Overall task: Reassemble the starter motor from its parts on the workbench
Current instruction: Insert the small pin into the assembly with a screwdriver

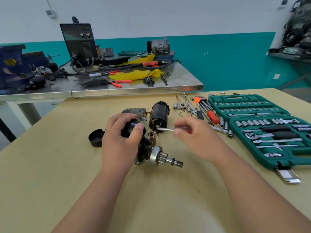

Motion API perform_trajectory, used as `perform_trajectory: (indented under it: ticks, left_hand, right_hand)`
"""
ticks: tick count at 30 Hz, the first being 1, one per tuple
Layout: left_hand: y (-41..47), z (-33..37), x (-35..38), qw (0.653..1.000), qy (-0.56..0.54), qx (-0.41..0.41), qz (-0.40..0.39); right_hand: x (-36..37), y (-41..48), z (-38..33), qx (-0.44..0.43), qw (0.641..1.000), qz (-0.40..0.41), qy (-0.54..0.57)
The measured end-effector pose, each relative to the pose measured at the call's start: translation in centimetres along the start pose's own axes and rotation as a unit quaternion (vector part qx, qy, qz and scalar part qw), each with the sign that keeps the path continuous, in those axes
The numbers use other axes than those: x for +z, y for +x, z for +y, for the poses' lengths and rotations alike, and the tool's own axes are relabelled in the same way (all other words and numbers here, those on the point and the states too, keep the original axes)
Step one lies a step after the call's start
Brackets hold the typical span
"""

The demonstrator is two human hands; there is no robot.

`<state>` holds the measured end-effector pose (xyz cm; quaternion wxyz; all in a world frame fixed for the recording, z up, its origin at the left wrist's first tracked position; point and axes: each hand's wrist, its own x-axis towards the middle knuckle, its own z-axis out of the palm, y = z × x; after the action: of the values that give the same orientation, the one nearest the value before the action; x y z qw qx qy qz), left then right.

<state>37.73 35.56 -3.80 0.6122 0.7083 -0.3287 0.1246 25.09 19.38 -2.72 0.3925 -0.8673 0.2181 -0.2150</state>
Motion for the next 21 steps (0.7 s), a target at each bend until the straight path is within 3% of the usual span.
perform_trajectory:
  ticks: [4,9,11,15,21]
  left_hand:
    - [0.1,-0.1,0.2,1.0,0.011,-0.003,-0.001]
    - [0.7,-0.2,0.4,1.0,0.014,-0.007,-0.006]
    - [0.7,-0.3,0.4,1.0,0.013,-0.008,-0.01]
    - [0.4,-0.4,0.3,1.0,0.021,0.006,-0.014]
    - [0.7,-0.6,0.5,0.999,0.025,0.021,-0.023]
  right_hand:
    - [-2.7,2.3,5.2,0.149,0.973,0.012,-0.177]
    - [-2.3,7.4,6.0,0.109,0.906,0.05,-0.406]
    - [-2.0,10.2,5.2,0.116,0.886,0.066,-0.445]
    - [-0.1,14.0,5.4,0.168,0.851,-0.002,-0.497]
    - [1.5,16.9,5.6,0.146,0.841,-0.04,-0.52]
